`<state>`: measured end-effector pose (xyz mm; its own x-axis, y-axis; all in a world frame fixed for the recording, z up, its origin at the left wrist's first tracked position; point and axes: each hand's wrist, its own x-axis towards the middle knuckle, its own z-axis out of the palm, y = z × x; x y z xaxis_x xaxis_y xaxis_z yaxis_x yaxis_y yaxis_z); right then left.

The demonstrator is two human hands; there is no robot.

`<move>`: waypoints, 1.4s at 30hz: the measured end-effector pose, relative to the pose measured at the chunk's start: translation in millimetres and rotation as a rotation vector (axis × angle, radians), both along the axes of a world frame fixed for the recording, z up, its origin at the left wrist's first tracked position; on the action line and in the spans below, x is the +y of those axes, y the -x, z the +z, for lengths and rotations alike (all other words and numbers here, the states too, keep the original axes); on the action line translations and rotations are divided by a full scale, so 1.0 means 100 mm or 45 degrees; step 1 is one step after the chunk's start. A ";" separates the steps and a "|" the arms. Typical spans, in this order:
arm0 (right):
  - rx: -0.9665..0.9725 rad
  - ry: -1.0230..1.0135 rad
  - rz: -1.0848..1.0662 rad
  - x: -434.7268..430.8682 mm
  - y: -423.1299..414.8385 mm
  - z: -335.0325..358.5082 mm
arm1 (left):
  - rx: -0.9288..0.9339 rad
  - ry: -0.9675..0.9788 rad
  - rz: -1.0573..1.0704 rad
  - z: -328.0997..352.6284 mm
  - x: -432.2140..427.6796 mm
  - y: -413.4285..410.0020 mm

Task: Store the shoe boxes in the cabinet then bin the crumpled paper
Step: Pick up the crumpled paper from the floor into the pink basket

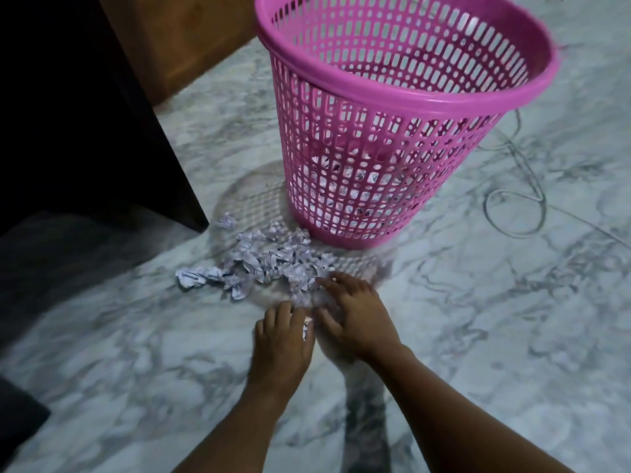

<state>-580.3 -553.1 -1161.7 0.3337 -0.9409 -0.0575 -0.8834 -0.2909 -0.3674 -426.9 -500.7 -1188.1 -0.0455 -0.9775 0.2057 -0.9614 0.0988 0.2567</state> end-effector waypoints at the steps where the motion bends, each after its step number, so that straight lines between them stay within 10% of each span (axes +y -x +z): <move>1: 0.002 0.008 0.015 0.00 -0.02 -0.01 | 0.019 0.004 -0.012 0.00 -0.01 -0.02; 14: 0.013 -0.027 0.157 -0.07 -0.22 -0.08 | 0.560 -0.096 -0.044 0.24 0.12 -0.47; 22: 0.061 -0.040 0.227 -0.20 -0.44 -0.03 | 0.703 0.024 0.460 0.42 0.09 -0.67; 28: -0.004 0.094 0.203 -0.04 -0.64 -0.08 | 0.680 0.015 0.618 0.46 0.01 -0.74; 42: -0.366 0.150 0.096 -0.09 -0.64 -0.07 | -0.007 -0.013 0.004 0.12 0.42 -0.57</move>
<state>-516.5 -561.6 -1168.2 0.3895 -0.9076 0.1569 -0.7225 -0.4067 -0.5591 -370.3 -458.3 -1176.2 -0.0438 -0.9797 0.1955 -0.9632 0.0934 0.2521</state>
